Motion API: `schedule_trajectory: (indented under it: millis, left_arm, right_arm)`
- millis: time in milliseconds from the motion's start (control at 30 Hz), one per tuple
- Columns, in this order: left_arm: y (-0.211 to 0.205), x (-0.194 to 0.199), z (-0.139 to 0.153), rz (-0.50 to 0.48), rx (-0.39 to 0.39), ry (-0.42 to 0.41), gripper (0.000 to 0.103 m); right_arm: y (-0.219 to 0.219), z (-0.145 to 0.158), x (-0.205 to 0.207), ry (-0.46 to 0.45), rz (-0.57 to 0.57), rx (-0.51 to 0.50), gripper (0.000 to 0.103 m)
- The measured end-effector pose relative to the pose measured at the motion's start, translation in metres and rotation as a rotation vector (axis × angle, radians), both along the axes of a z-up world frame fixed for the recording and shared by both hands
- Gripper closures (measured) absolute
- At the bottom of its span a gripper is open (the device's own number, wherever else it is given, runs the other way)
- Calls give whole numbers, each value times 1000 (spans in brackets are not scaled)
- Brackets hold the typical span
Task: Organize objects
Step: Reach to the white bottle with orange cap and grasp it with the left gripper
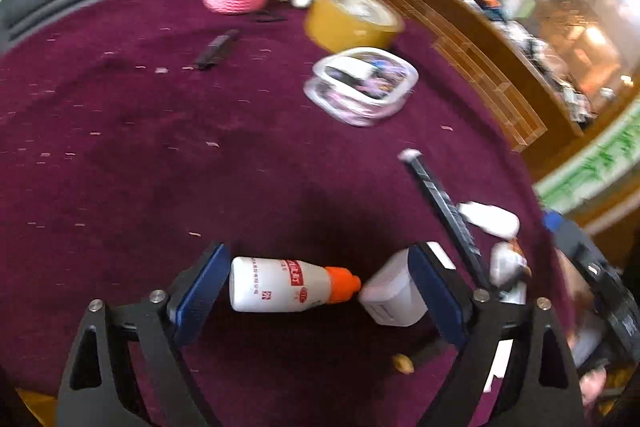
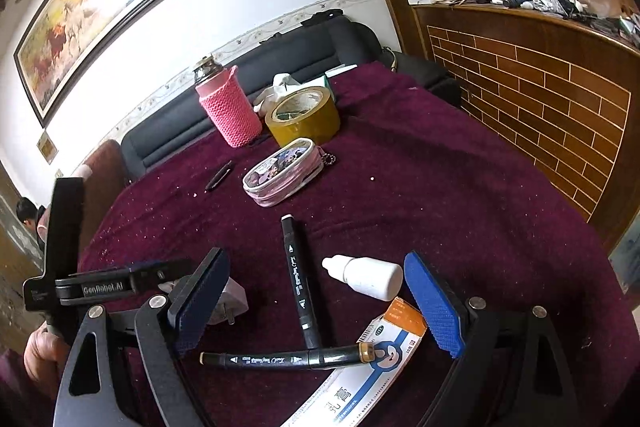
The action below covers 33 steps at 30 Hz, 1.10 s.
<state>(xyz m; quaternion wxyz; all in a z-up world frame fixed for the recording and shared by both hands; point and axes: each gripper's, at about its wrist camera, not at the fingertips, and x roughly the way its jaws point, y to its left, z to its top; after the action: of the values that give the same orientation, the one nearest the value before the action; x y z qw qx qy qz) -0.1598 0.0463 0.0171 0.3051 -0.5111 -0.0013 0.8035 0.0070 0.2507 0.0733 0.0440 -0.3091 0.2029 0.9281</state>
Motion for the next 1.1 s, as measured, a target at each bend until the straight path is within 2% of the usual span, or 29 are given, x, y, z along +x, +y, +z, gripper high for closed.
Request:
schedule_trajectory:
  millis: [67,133,167,233,367,467,600,700,733,767,933,1100]
  left_arm:
    - [-2,10,3,-28,-5,19,14]
    - [-10,19,4,-59,8,-2,15]
    - [-16,26,3,-83,30,-27,21]
    - [-22,41,2,-148,66,-76,27]
    - [-26,71,6,-195,-36,5,27]
    - [-19,77,12,-167,-153,133,27]
    - [-7,74,9,-121,-250,208,26]
    - [7,73,0,-103,-351,268,27]
    - [12,72,-3,-103,-359,271,34]
    - [16,71,-7,-102,-361,262,47]
    - [30,69,-11,-79,-330,246,77]
    - [18,78,-5,-25,-304,241,77]
  right_arm:
    - [0,-2,-2,-9,6,-6,10]
    - [0,-4,-3,-19,8,-9,10]
    - [1,-5,-4,-26,8,-13,10]
    - [2,-6,-4,-30,5,-18,10]
    - [3,-8,-4,-38,4,-27,10]
    - [2,-9,-5,-45,6,-26,10]
    - [2,-10,-6,-53,4,-24,10]
    - [3,-12,-8,-61,7,-37,9]
    - [3,-12,-8,-63,6,-38,9]
    - [3,-13,-9,-66,7,-39,9]
    - [2,-11,-8,-59,14,-42,9]
    - [-3,-11,-8,-47,54,-55,9]
